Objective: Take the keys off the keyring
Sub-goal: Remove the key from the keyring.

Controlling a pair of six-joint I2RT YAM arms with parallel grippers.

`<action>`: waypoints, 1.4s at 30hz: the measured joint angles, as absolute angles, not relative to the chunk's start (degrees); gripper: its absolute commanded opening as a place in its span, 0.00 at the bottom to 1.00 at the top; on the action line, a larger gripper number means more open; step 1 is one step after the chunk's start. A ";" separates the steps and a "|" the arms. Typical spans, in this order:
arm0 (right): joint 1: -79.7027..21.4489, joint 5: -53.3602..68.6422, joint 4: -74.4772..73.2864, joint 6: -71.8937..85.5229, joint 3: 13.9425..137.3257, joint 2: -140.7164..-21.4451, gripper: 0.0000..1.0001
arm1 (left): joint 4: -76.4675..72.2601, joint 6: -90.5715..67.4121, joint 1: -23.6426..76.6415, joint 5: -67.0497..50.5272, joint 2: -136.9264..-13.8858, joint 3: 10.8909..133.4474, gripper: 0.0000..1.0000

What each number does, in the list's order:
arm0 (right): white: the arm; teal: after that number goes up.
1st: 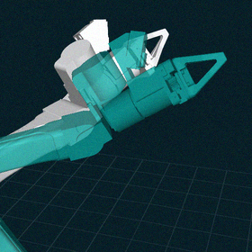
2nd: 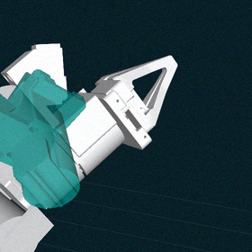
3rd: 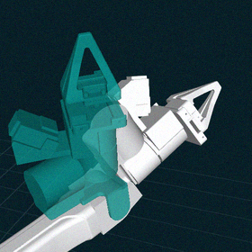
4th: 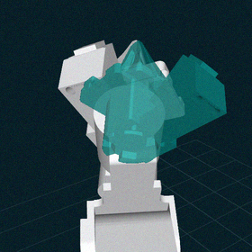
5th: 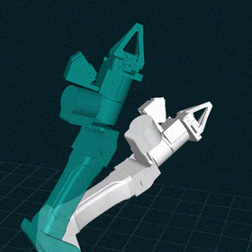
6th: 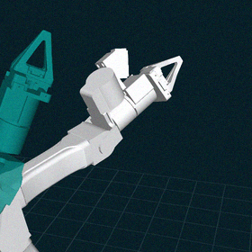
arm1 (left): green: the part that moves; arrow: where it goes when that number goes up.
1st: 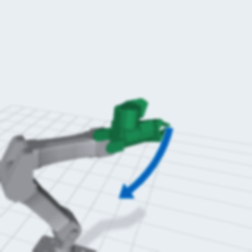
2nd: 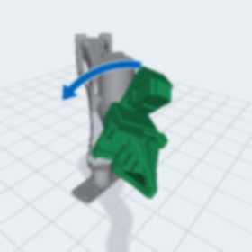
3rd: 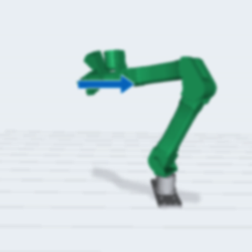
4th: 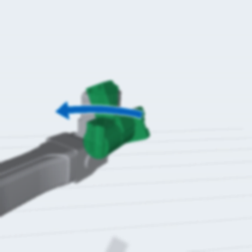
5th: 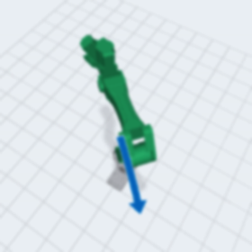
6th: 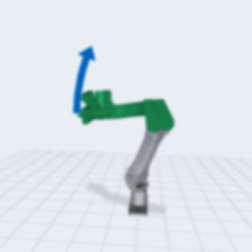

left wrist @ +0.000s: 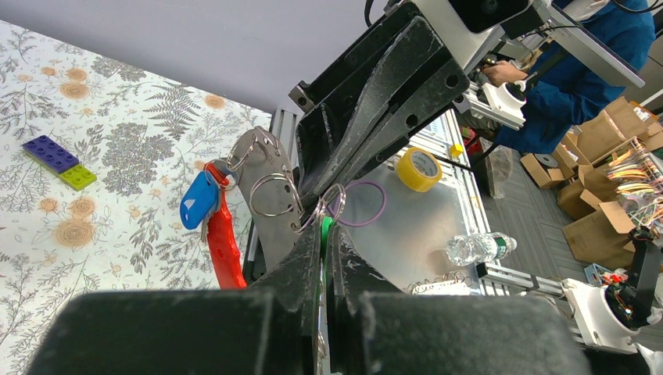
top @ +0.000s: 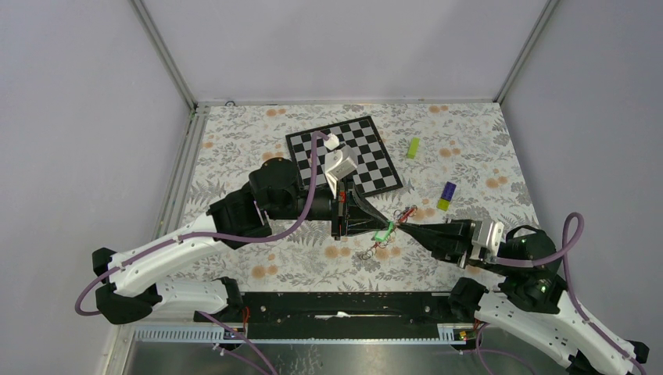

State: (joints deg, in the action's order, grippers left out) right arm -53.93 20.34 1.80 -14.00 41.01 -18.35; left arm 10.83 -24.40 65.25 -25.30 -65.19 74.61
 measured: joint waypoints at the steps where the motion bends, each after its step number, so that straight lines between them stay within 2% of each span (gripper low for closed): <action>1: -53.93 20.34 1.78 -14.04 41.04 -18.28 0.00 | 10.81 -24.40 65.25 -25.30 -65.19 74.61 0.00; 42: -53.93 21.71 2.13 -15.73 41.74 -15.88 0.00 | 9.37 -25.58 65.56 -25.30 -65.04 74.61 0.00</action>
